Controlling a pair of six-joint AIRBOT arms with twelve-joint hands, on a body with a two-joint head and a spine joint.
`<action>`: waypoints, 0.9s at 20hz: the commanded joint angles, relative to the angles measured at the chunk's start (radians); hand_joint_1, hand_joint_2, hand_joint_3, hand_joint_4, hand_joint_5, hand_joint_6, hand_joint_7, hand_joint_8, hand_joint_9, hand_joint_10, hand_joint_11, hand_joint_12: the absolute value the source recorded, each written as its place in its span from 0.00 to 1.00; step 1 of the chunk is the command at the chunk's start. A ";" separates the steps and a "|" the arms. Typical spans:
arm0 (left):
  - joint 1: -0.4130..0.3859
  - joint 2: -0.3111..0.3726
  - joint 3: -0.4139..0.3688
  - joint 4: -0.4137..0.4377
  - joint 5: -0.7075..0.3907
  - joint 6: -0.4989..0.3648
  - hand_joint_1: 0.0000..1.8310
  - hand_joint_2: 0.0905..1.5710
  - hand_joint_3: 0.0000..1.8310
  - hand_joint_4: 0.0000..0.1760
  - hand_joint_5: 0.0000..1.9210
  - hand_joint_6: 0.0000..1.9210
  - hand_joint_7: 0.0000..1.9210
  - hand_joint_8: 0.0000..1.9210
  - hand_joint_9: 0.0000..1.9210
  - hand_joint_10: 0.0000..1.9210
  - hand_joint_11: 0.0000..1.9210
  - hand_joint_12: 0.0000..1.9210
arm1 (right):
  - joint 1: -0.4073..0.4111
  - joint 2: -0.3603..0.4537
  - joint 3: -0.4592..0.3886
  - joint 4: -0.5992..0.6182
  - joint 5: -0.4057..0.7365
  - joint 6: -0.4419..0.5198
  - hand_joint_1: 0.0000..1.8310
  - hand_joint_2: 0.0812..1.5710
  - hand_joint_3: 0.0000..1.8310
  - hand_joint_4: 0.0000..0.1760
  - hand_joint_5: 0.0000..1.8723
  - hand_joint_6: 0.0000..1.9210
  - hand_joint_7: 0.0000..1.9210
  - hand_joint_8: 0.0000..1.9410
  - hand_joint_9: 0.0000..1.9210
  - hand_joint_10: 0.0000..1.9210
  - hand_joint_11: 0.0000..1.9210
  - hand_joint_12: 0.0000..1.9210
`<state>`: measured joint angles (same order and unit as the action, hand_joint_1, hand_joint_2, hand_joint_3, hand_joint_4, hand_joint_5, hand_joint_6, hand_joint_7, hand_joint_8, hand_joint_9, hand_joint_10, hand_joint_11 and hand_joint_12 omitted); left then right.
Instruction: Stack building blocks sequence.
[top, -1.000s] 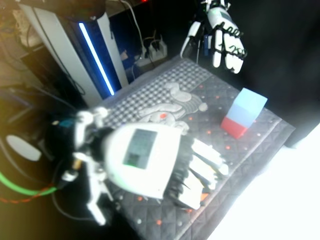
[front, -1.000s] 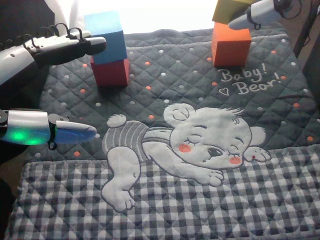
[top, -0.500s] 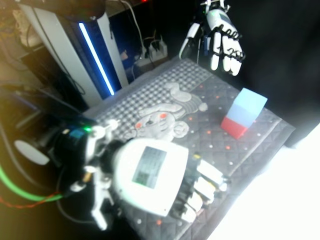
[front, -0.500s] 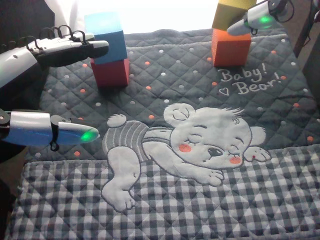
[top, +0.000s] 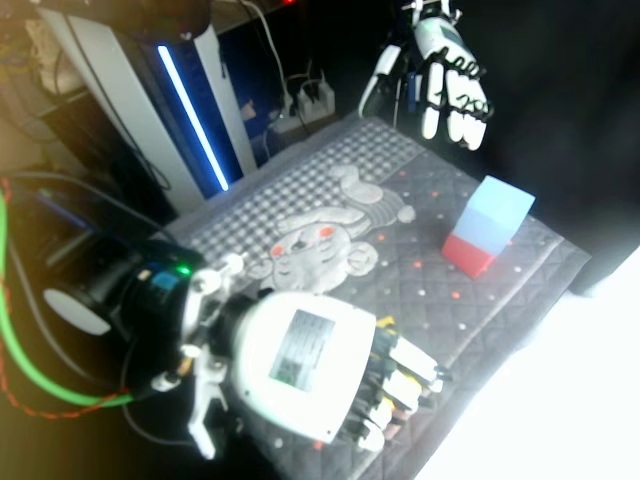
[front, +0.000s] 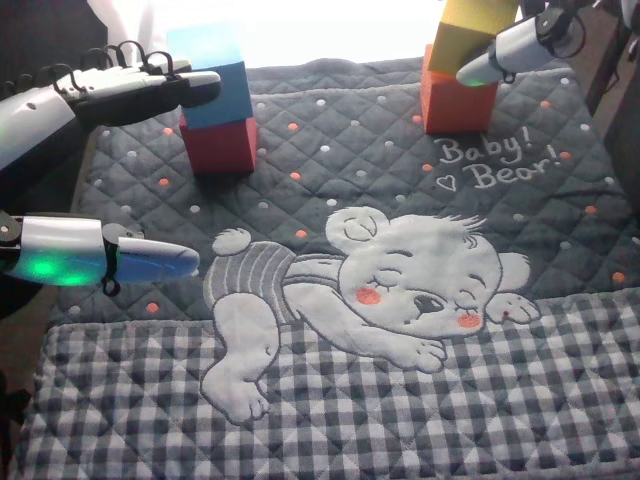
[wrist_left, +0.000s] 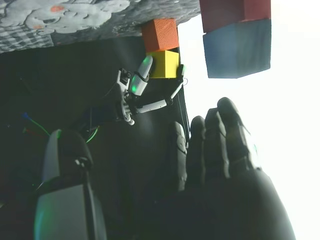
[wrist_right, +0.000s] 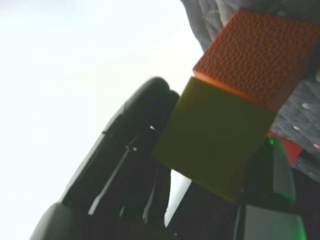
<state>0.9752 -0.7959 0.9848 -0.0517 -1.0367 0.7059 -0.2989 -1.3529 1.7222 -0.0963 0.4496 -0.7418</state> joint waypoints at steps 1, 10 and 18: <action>-0.012 -0.004 0.005 -0.014 -0.123 -0.008 0.46 0.54 0.00 0.37 0.16 0.00 0.08 0.00 0.06 0.00 0.00 0.34 | -0.001 0.002 0.008 0.017 0.101 -0.004 0.69 0.66 0.00 0.00 0.50 0.54 0.65 0.33 0.73 0.15 0.45 0.51; -0.012 -0.005 0.006 -0.014 -0.123 -0.011 0.47 0.54 0.00 0.26 0.17 0.00 0.08 0.00 0.06 0.00 0.00 0.32 | -0.018 -0.009 0.021 0.021 0.088 0.009 0.68 0.62 0.00 0.00 0.28 0.03 0.33 0.08 0.47 0.10 0.50 0.30; -0.012 -0.008 0.007 -0.016 -0.124 -0.012 0.46 0.55 0.00 0.25 0.17 0.00 0.08 0.00 0.06 0.00 0.00 0.33 | -0.027 0.018 -0.004 0.029 0.114 0.025 0.59 0.62 0.00 0.31 0.13 0.00 0.19 0.00 0.35 0.00 0.28 0.35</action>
<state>0.9752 -0.8009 0.9871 -0.0551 -1.0370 0.7029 -0.3309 -1.3457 1.7138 -0.0803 0.4564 -0.7128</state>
